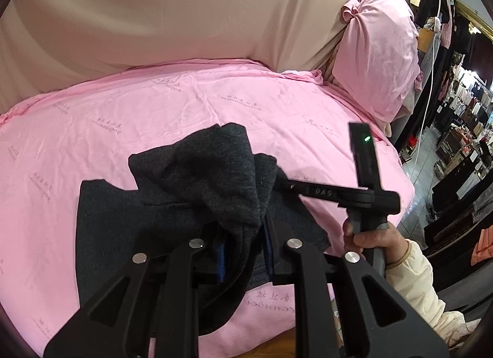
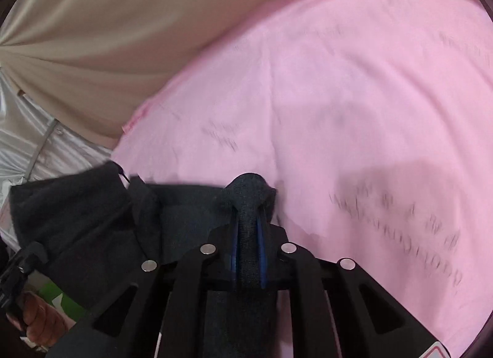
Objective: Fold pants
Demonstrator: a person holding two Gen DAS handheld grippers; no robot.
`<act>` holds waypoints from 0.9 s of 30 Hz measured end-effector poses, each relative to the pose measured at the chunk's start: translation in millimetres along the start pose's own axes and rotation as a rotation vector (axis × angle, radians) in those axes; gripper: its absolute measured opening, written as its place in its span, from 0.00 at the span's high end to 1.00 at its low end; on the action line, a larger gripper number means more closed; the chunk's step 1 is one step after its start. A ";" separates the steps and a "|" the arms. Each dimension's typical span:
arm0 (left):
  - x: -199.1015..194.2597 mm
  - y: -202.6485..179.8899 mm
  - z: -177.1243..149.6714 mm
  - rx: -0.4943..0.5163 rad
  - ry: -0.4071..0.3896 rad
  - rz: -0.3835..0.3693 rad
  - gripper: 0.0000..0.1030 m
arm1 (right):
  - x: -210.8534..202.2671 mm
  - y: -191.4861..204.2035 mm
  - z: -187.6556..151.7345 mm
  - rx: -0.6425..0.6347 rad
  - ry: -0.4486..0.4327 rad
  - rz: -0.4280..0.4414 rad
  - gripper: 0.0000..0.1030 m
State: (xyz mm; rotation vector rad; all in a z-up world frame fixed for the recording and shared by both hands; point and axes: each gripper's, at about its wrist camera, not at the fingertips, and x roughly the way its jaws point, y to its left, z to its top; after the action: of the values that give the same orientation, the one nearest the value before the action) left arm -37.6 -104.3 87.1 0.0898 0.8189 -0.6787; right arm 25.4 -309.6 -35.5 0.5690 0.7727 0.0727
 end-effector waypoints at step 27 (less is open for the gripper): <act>-46.3 145.8 -46.9 -0.291 -0.110 0.290 0.10 | 10.7 64.9 -38.4 -0.114 0.123 -0.021 0.81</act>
State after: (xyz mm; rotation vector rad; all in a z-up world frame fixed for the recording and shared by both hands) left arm -4.2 50.0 61.0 -0.0904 0.7720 -0.2846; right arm 16.3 -234.1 -31.2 0.4508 0.8885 0.1329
